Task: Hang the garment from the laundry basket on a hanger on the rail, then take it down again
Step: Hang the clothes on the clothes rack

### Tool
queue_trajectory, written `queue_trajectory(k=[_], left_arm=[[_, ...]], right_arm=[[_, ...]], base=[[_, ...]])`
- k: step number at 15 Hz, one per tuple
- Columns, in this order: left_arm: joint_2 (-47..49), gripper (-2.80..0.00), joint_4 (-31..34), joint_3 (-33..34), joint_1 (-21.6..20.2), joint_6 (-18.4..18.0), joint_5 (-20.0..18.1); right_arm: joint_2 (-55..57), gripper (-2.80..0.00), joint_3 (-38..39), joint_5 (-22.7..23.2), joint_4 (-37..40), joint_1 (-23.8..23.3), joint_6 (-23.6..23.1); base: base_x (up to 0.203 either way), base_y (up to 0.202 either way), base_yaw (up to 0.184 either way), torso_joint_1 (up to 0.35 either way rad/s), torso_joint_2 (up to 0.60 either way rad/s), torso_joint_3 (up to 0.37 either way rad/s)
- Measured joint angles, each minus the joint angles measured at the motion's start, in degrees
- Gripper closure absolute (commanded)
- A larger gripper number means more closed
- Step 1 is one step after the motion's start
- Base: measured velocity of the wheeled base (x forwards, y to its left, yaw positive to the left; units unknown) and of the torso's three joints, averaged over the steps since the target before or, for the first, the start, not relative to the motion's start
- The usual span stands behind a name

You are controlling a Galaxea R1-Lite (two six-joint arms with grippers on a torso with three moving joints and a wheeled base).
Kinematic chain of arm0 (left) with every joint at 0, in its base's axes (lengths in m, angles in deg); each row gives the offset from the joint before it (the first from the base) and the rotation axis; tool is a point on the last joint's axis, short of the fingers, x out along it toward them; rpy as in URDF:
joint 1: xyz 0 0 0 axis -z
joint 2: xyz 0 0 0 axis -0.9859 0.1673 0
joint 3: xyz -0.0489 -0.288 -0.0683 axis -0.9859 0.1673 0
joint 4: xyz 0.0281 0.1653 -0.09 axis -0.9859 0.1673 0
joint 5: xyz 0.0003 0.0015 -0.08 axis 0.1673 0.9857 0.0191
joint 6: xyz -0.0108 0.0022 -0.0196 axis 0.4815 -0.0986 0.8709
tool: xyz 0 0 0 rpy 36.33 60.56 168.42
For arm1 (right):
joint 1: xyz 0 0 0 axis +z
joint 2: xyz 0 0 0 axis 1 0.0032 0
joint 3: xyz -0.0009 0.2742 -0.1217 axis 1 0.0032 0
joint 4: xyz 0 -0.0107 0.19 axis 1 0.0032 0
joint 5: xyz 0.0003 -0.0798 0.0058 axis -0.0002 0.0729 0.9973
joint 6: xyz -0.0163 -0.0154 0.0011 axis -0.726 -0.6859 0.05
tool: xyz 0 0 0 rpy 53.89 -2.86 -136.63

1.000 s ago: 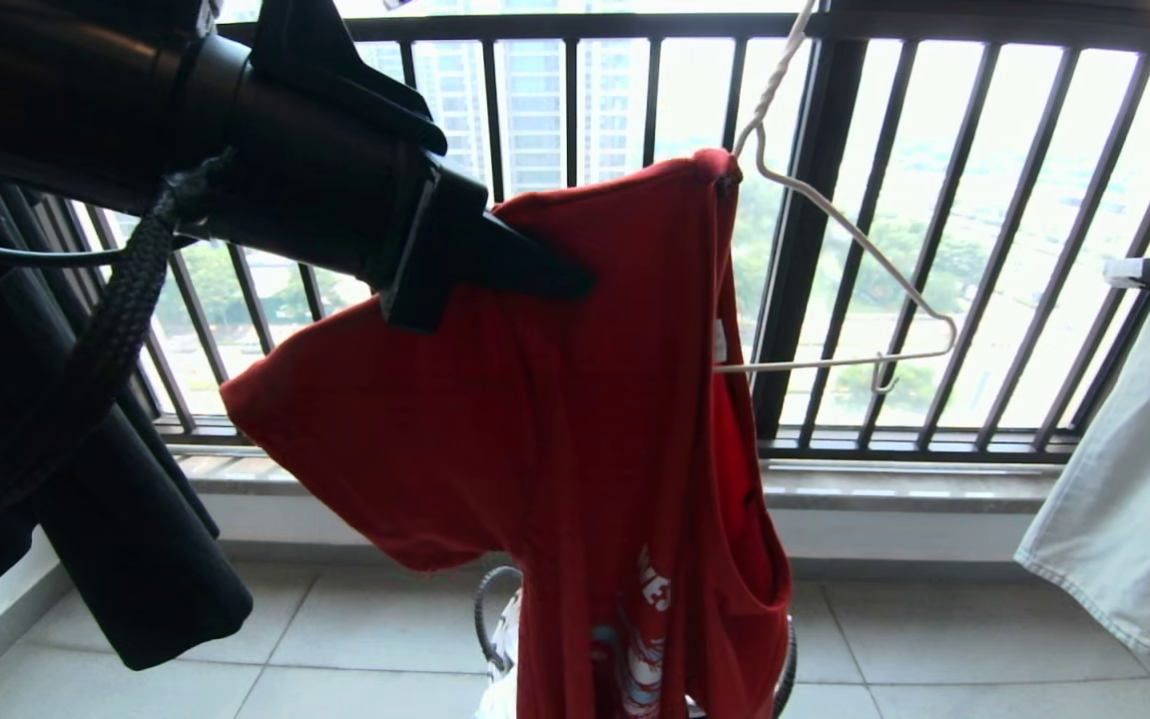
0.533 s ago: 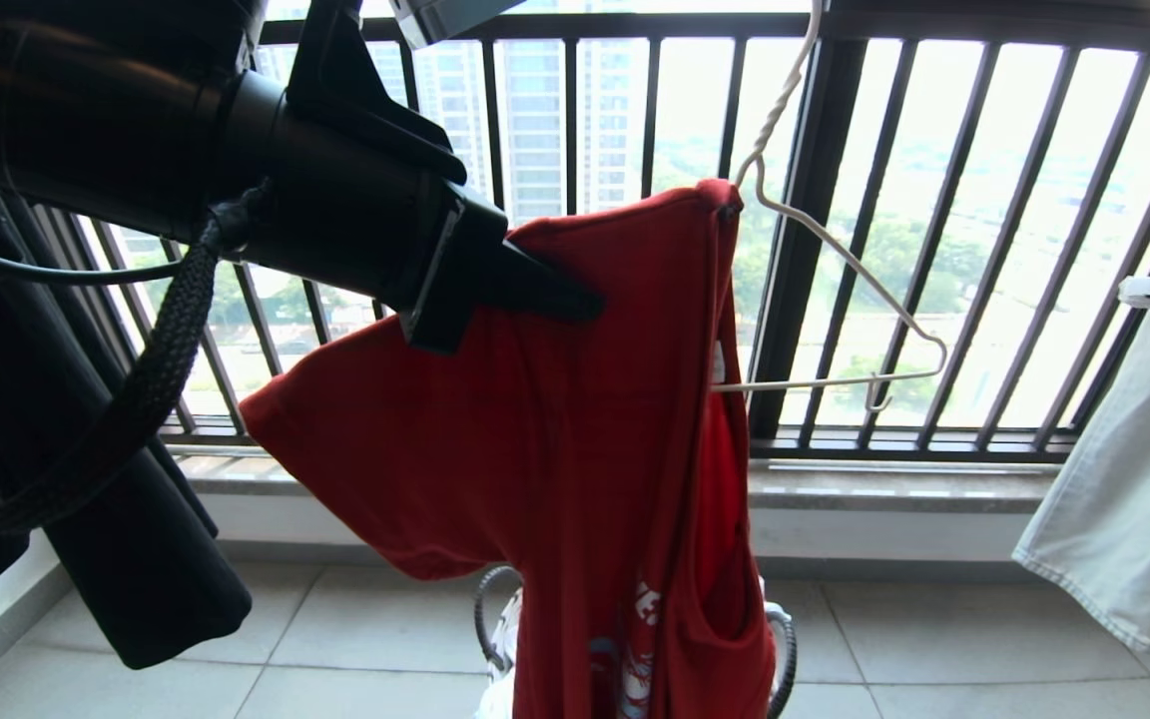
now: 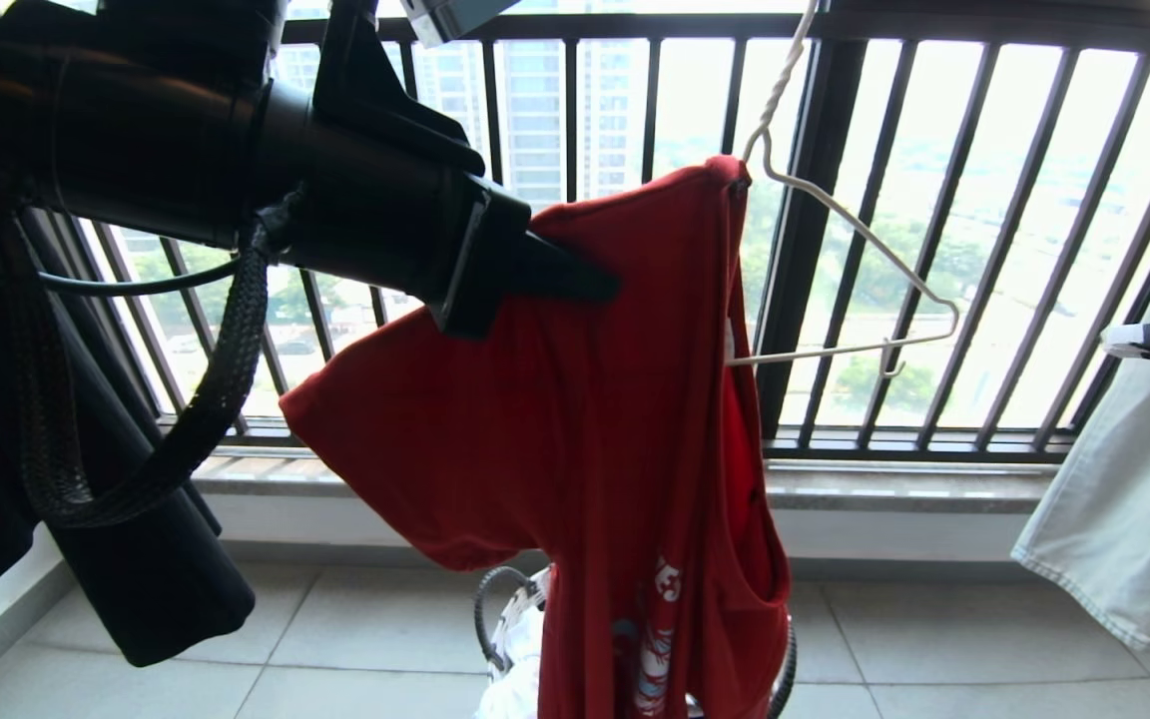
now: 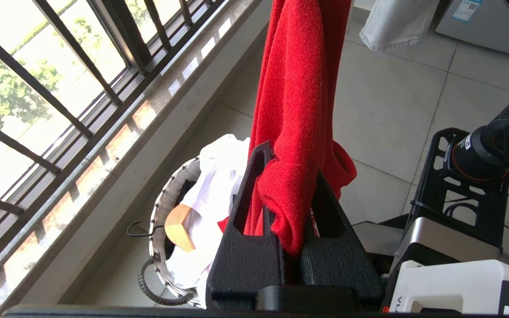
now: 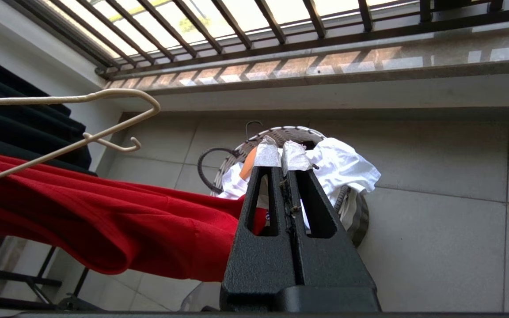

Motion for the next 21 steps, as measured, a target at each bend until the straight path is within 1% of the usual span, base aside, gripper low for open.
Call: queue_trajectory(k=[3, 5, 7, 8, 9, 11, 15, 17, 18, 19, 21], left_arm=[[-0.9, 0.0, -0.4, 0.8, 0.0, 0.0, 0.1], [-1.8, 0.0, -0.8, 0.8, -0.1, 0.0, 0.1], [-2.3, 0.0, -1.1, 0.8, -0.1, -0.2, 0.3], [-2.5, 0.0, -1.1, 0.8, -0.1, -0.3, 0.4], [-2.6, 0.0, -1.1, 0.7, -0.1, -0.4, 0.3], [-2.8, 0.0, -1.1, 0.6, 0.0, -0.2, 0.4], [-3.2, 0.0, -1.1, 1.4, -0.2, -0.2, 0.5], [-3.5, 0.0, -1.1, 1.5, -0.2, -0.2, 0.5], [-3.5, 0.0, -1.1, 1.5, -0.2, -0.2, 0.5], [-3.4, 0.0, -1.1, 1.6, -0.2, -0.1, 0.5], [-3.4, 0.0, -1.1, 1.8, -0.2, -0.1, 0.4]], right_arm=[[0.3, 0.0, 2.7, -0.3, 3.0, 3.7, 0.1], [0.5, 0.0, 5.7, -0.8, 3.5, 7.3, 0.6], [0.6, 0.0, 8.6, -1.2, 3.3, 11.2, 2.5], [0.7, 0.0, 9.7, -1.3, 3.1, 13.3, 4.4], [0.7, -2.8, 10.6, -1.4, 2.6, 15.2, 6.1], [0.5, -2.8, 13.4, -1.4, 0.3, 19.0, 7.8], [-0.4, -2.8, 19.9, -2.6, -10.0, 26.9, 11.6], [-1.5, -2.8, 22.2, -3.0, -14.6, 31.1, 12.2], [-2.3, -2.8, 23.0, -3.8, -16.3, 33.3, 12.3], [-3.0, -2.8, 23.5, -5.5, -16.8, 35.9, 12.3], [-4.1, -2.8, 23.7, -10.4, -18.7, 41.3, 12.3]], base=[[0.0, 0.0, 0.0, 0.0, 0.0, 0.0], [0.0, 0.0, 0.0, 0.0, 0.0, 0.0], [0.0, 0.0, 0.0, 0.0, 0.0, 0.0], [0.0, 0.0, 0.0, 0.0, 0.0, 0.0], [0.0, 0.0, 0.0, 0.0, 0.0, 0.0], [0.0, 0.0, 0.0, 0.0, 0.0, 0.0], [0.0, 0.0, 0.0, 0.0, 0.0, 0.0], [0.0, 0.0, 0.0, 0.0, 0.0, 0.0], [0.0, 0.0, 0.0, 0.0, 0.0, 0.0], [0.0, 0.0, 0.0, 0.0, 0.0, 0.0], [0.0, 0.0, 0.0, 0.0, 0.0, 0.0]])
